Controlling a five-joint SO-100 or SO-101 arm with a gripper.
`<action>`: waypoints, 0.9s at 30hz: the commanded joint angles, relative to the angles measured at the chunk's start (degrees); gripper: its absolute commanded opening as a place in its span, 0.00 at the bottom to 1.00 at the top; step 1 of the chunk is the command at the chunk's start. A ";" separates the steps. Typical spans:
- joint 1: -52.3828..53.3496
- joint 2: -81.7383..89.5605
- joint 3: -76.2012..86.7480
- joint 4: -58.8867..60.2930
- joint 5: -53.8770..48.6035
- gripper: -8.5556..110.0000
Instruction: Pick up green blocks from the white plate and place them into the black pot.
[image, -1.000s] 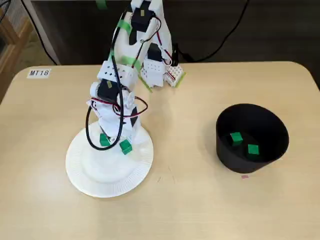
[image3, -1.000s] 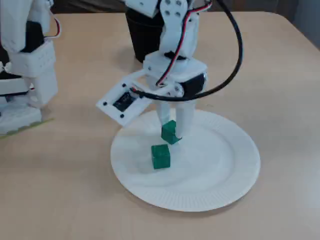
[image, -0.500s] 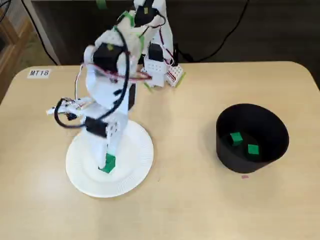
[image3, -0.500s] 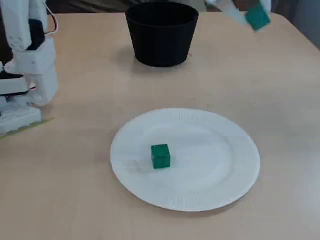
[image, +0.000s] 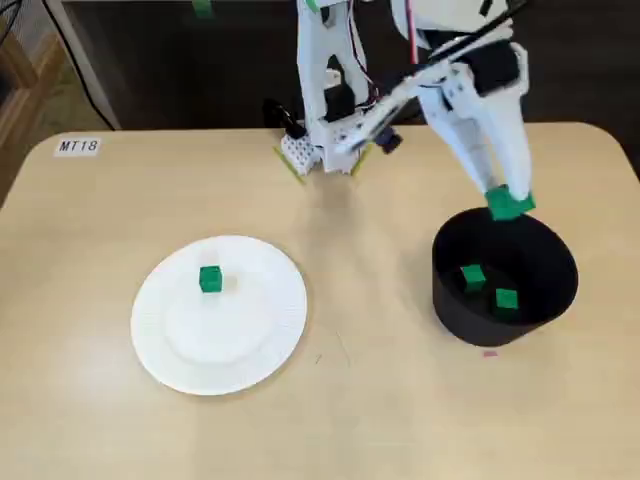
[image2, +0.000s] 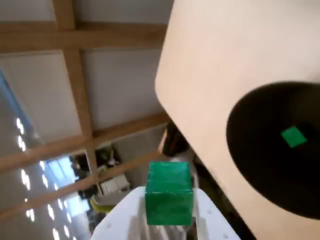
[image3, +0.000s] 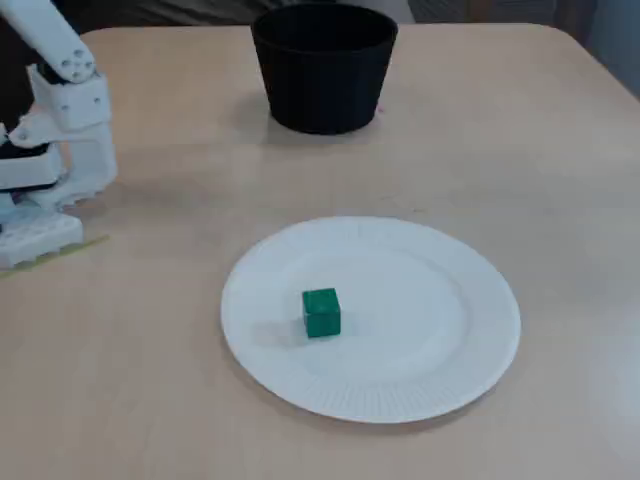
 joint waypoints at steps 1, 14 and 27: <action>-2.90 4.31 15.73 -7.03 0.88 0.05; -3.43 3.78 28.48 -16.61 -0.35 0.30; 2.29 5.62 20.48 -9.84 -3.52 0.05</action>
